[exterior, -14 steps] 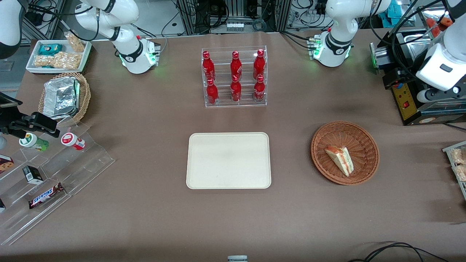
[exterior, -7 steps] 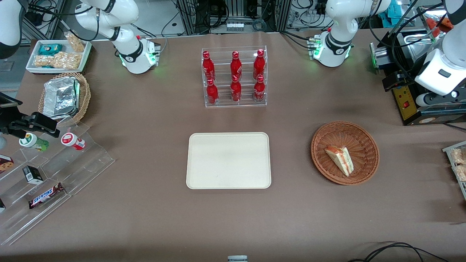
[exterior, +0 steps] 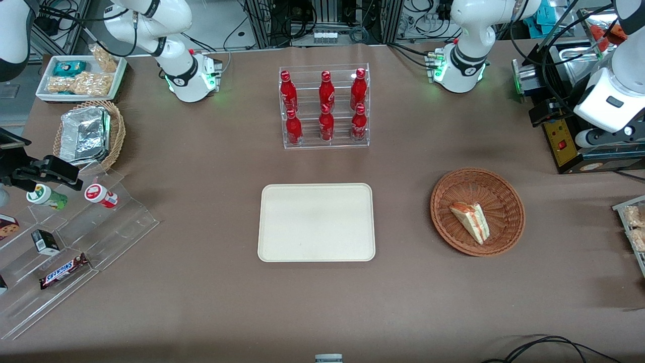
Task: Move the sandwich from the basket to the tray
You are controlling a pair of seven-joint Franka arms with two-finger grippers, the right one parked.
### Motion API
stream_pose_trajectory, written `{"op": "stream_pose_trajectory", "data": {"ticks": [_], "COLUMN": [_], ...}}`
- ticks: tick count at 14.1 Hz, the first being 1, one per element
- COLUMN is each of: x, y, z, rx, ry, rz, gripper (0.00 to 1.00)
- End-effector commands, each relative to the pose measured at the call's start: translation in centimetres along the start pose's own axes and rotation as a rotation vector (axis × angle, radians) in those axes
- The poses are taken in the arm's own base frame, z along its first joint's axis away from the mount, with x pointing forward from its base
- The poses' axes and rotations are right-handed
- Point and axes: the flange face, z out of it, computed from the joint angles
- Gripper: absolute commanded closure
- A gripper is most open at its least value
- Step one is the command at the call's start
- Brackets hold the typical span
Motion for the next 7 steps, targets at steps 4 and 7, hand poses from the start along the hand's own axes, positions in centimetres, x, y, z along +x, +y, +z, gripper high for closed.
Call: {"op": "stream_pose_trajectory", "data": {"ticks": [4,7], "x": [-0.40,-1.12], "y": [-0.38,-0.35], "z": [-1.22,-0.72], "rx": [-0.011,0.001], "ry": [0.016,-0.042], "rz": [0.003,0.005], "gripper": [0.00,0.00]}}
